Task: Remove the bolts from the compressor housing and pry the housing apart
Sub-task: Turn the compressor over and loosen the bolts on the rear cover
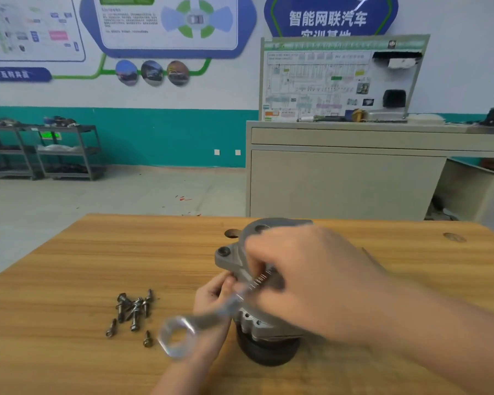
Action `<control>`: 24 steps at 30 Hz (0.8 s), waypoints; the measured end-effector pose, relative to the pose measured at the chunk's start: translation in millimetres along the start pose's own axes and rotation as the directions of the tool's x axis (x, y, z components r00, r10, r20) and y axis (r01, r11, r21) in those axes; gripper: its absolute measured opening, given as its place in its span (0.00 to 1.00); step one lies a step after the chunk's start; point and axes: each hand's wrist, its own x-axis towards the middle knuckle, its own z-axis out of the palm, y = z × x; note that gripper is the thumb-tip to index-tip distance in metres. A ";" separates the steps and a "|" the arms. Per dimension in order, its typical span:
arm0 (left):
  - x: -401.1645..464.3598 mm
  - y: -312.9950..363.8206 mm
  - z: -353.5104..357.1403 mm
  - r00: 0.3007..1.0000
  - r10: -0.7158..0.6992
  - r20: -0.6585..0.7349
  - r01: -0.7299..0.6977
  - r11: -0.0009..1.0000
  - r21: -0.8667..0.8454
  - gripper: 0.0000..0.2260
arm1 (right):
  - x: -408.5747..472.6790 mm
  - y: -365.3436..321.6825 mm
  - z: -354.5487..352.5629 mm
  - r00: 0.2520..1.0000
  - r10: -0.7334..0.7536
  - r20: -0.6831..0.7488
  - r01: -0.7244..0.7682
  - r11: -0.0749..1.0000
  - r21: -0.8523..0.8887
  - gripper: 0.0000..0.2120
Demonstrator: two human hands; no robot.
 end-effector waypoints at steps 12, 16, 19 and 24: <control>-7.6 12.3 7.8 0.999 0.047 -0.027 -0.049 0.995 -0.082 0.15 | -82.4 80.5 11.0 0.553 0.780 0.293 -0.306 -0.137 0.942 0.12; -7.7 11.5 7.2 0.998 0.054 -0.021 -0.057 0.990 -0.130 0.16 | -33.3 118.0 9.1 0.410 0.761 0.502 -0.502 -0.272 0.821 0.15; -6.8 10.1 7.6 0.997 0.068 -0.021 -0.070 0.986 -0.149 0.15 | 10.1 132.2 8.3 0.457 0.737 0.498 -0.632 -0.125 0.765 0.12; -6.5 12.0 7.2 0.998 0.055 -0.011 -0.056 0.986 -0.156 0.13 | 69.0 105.7 14.9 0.636 0.672 0.379 -0.753 0.435 0.493 0.14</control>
